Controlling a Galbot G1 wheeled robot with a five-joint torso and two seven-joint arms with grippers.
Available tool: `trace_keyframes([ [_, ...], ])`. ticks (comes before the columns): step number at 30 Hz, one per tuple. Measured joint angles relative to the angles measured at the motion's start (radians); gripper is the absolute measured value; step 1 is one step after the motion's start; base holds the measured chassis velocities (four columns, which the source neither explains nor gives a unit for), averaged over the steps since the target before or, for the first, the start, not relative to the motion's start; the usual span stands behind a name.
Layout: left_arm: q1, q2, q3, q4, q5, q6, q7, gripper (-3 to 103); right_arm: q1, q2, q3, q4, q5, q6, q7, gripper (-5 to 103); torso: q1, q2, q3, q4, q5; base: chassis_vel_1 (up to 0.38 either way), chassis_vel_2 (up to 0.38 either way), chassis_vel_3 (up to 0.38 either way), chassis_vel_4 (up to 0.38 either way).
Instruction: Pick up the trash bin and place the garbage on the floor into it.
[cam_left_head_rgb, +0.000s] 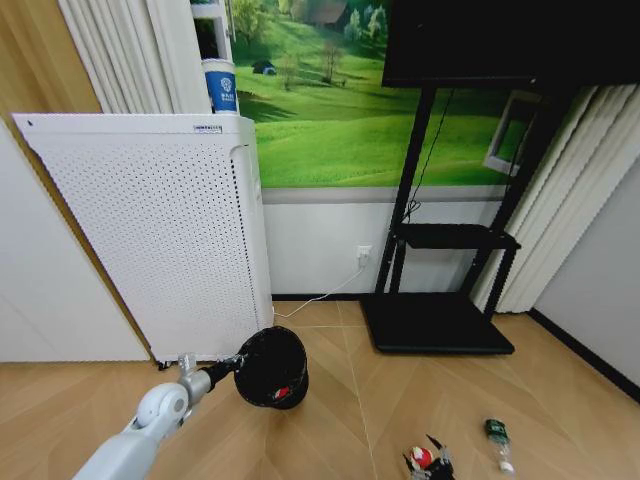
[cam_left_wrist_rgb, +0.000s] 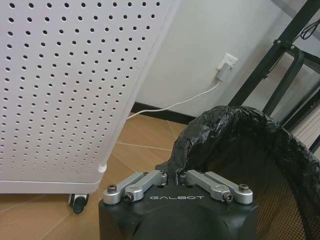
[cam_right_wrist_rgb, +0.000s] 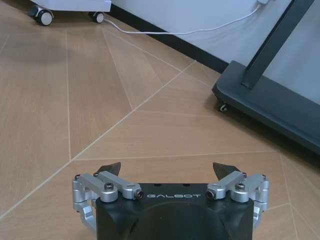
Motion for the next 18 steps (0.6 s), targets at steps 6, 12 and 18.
trace_keyframes([
  [6, 0.003, 0.001, -0.001, 0.0, 0.001, -0.001, 0.0, 4, 0.0, 0.004, 0.001, -0.008, -0.009, 0.051, 0.002, 100, 0.0, 0.0, 0.0, 0.0, 0.0002, -0.038, -0.038, 0.044, 0.05],
  [12, 0.001, 0.001, 0.0, 0.001, 0.001, -0.001, 0.0, 4, -0.012, 0.002, 0.007, -0.031, -0.017, 0.095, -0.047, 100, 0.0, 0.0, 0.0, -0.0001, 0.0002, -0.033, -0.045, 0.036, 0.026],
  [18, 0.001, 0.0, 0.0, 0.002, 0.001, -0.003, 0.0, 4, 0.019, 0.002, -0.003, -0.127, -0.041, 0.086, -0.101, 100, 0.0, 0.0, 0.0, -0.0001, 0.0001, 0.0, 0.0, 0.0, 0.0],
])
